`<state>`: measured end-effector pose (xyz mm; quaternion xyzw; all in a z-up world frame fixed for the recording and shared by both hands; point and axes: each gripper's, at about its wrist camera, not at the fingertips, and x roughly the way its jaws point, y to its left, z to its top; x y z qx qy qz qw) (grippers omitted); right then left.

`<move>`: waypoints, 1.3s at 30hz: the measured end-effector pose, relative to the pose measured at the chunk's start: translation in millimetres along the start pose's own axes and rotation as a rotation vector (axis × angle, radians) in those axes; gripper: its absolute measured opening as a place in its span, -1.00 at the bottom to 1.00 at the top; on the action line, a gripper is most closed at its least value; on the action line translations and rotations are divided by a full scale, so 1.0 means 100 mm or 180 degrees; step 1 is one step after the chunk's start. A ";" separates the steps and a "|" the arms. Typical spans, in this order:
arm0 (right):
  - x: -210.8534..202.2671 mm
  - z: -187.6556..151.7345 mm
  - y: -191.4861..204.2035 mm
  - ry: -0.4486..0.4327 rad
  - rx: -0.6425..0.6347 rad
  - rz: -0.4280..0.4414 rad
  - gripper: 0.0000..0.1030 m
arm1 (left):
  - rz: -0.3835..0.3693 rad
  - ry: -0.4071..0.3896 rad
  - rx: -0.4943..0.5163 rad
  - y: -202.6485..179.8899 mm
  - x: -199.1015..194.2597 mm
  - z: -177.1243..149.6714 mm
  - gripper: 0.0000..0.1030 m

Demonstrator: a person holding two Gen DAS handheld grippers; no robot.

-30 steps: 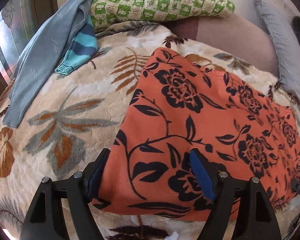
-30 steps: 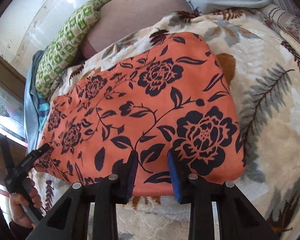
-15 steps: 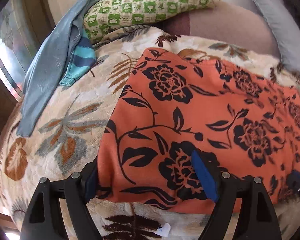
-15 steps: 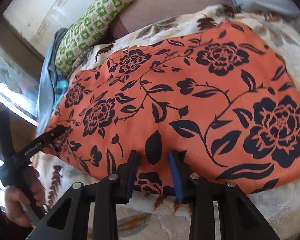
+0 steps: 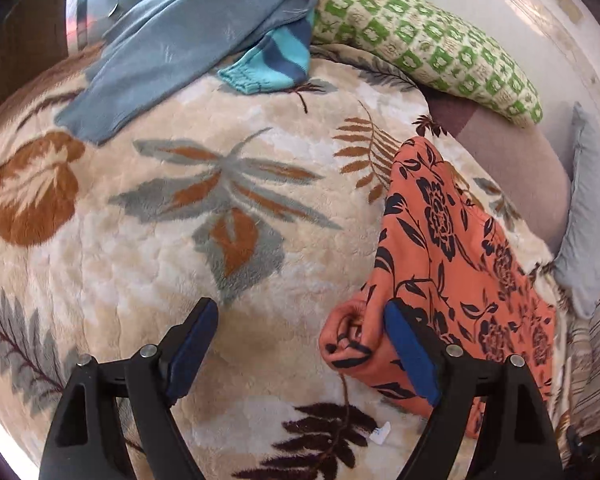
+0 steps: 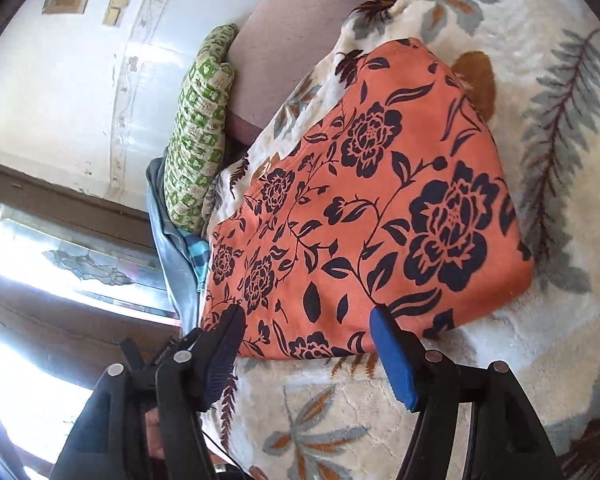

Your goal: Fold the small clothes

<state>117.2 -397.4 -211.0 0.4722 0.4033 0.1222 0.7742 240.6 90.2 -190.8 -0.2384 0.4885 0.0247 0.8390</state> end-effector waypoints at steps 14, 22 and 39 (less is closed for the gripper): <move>-0.45 -0.16 -0.53 -0.0403 0.0698 -0.0198 0.33 | -0.0430 0.0080 -0.0082 -0.29 0.25 -0.23 0.72; -0.32 0.03 -0.62 -0.0619 0.0746 -0.0383 0.32 | -0.0674 -0.0051 0.0037 -0.48 0.42 -0.18 0.69; -0.28 -0.04 -0.12 -0.1015 0.0085 -0.0764 -0.61 | -0.0910 -0.0216 0.0183 -0.42 0.17 -0.14 -0.37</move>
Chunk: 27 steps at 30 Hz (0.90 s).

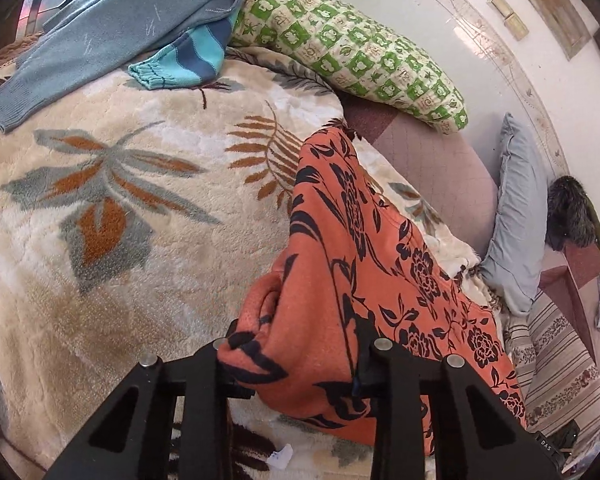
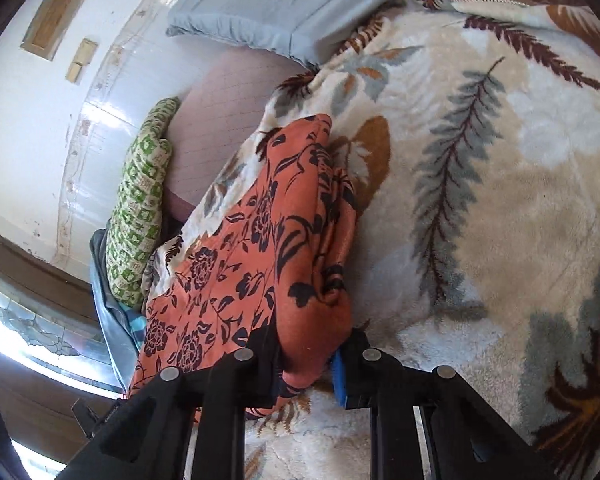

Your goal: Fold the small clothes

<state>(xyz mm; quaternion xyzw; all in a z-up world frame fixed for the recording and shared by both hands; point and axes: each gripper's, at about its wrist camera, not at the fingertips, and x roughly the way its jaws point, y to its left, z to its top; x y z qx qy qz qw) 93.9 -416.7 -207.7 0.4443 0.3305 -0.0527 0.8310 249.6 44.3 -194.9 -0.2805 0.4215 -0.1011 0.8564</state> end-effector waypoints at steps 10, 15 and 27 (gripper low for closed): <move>-0.45 -0.12 -0.02 -0.0082 -0.0133 0.0058 -0.62 | -0.0043 0.0026 -0.0142 0.13 -0.47 -0.26 -0.38; -0.33 -0.24 -0.23 0.0294 -0.0087 -0.0236 -0.62 | 0.0209 0.0309 -0.0466 0.36 -0.32 -0.43 -0.06; -0.82 -0.05 0.10 -0.0345 -0.0392 -0.0283 0.04 | 0.0065 0.0097 -0.0381 0.30 -0.30 -0.32 -0.26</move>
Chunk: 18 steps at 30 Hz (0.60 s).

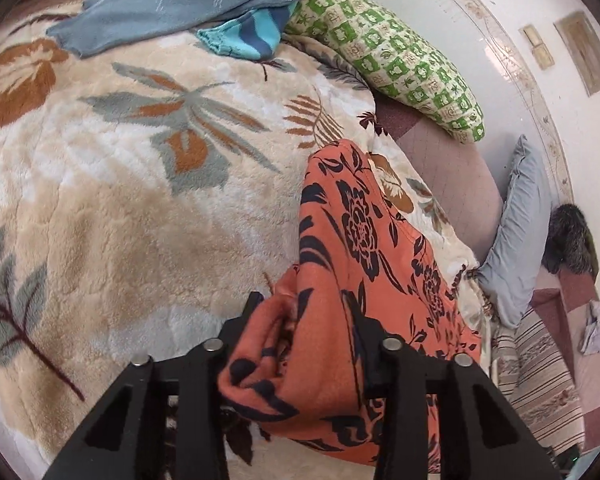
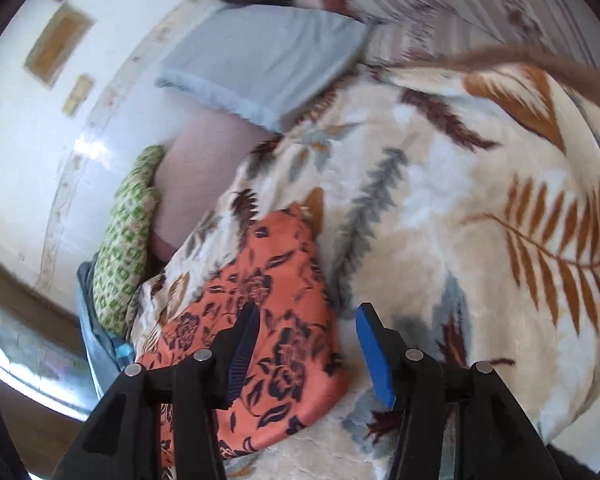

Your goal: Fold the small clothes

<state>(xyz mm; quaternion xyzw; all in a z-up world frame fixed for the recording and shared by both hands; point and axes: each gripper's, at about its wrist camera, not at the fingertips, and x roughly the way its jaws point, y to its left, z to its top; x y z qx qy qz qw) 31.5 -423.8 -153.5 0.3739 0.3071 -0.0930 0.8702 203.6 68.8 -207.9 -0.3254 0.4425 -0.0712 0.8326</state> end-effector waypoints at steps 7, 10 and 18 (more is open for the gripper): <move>0.89 -0.48 1.25 0.0727 -0.1141 0.0348 -0.45 | -0.0042 -0.0016 0.0019 0.01 -0.01 0.01 -0.33; 1.22 -0.64 1.46 0.0836 -0.1246 0.0388 -0.47 | -0.0092 -0.0039 0.0103 -0.02 -0.05 0.01 -0.35; 1.77 -0.65 0.94 0.1483 -0.0478 0.0563 -0.80 | -0.0203 -0.0314 0.0698 -0.54 -0.43 -0.03 -0.37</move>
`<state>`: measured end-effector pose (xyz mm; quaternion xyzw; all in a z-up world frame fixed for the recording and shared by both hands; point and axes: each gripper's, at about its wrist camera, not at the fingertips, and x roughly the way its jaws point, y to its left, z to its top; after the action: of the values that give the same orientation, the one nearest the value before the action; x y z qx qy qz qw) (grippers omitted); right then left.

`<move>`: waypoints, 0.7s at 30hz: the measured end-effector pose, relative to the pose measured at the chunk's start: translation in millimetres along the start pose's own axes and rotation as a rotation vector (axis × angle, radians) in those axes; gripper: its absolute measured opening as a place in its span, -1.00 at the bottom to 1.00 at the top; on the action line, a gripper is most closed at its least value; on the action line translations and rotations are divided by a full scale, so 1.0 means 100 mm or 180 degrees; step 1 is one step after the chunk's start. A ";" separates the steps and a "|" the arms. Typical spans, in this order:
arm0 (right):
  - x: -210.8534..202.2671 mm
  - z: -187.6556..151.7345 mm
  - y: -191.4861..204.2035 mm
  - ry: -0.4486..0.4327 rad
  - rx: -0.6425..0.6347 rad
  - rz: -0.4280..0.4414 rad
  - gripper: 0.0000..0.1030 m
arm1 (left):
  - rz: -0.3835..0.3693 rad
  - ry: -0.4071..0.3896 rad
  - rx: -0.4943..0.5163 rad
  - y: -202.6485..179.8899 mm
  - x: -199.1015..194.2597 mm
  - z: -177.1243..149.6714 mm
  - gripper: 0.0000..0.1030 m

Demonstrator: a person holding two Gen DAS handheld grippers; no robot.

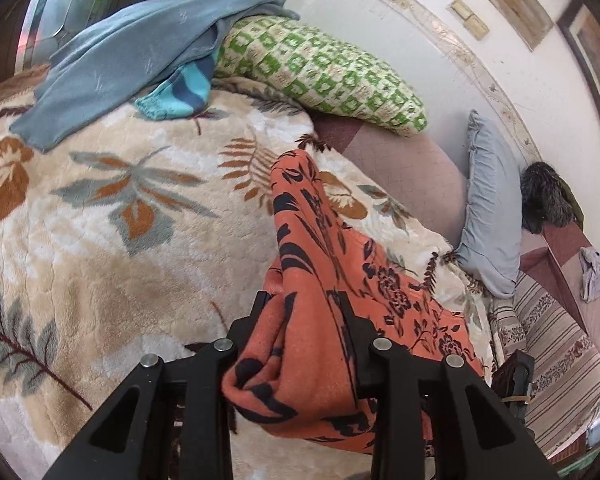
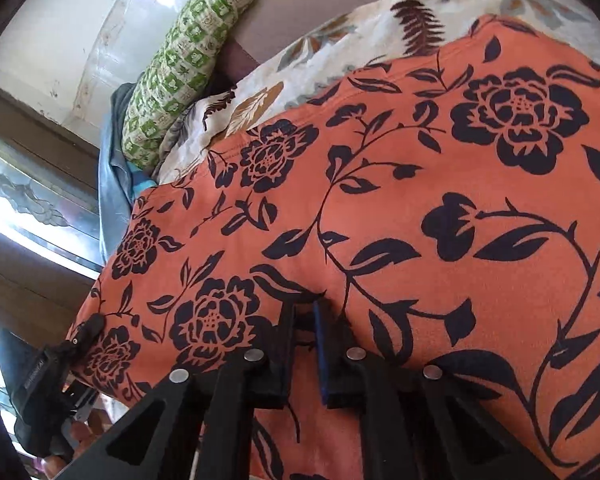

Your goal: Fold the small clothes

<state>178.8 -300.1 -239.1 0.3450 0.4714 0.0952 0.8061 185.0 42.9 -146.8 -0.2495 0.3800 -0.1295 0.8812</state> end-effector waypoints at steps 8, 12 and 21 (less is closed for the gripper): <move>-0.80 0.17 -0.48 -0.0363 0.0626 0.0405 -0.70 | -0.0096 -0.0088 0.0664 -1.10 -0.31 0.08 -0.38; -1.25 0.22 -0.80 -0.0590 0.0790 0.0492 -0.70 | -0.0117 -0.0008 0.1031 -1.78 -0.27 -0.02 -0.41; -2.30 0.24 -1.79 -0.1375 0.1411 0.0510 -0.70 | -0.0159 0.0510 0.1662 -3.11 0.84 -1.28 -0.72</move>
<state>44.5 -554.9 -187.8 0.5605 0.2700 -0.0221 0.7826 136.1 -298.2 -105.7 -0.0121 0.3960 -0.2642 0.8793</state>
